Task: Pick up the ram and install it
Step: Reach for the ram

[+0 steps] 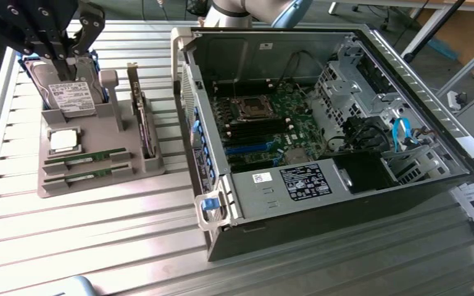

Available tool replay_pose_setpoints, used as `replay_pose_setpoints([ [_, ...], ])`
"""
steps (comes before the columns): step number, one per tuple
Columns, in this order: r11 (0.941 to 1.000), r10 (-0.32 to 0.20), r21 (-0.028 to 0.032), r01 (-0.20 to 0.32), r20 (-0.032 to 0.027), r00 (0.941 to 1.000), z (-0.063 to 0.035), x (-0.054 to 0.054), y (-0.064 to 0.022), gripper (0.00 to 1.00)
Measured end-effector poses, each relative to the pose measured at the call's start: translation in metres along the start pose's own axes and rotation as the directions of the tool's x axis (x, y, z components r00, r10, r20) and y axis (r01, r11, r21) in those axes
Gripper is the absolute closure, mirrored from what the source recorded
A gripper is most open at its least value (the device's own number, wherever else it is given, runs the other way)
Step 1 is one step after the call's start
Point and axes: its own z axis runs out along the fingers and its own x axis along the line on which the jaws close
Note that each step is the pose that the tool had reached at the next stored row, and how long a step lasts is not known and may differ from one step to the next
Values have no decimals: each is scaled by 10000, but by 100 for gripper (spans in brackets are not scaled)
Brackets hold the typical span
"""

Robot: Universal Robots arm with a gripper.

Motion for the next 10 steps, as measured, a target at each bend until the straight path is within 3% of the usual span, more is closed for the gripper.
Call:
replay_pose_setpoints([
  [10,10000,0,0,0,0,10000,-1,-1,-26,89],
])
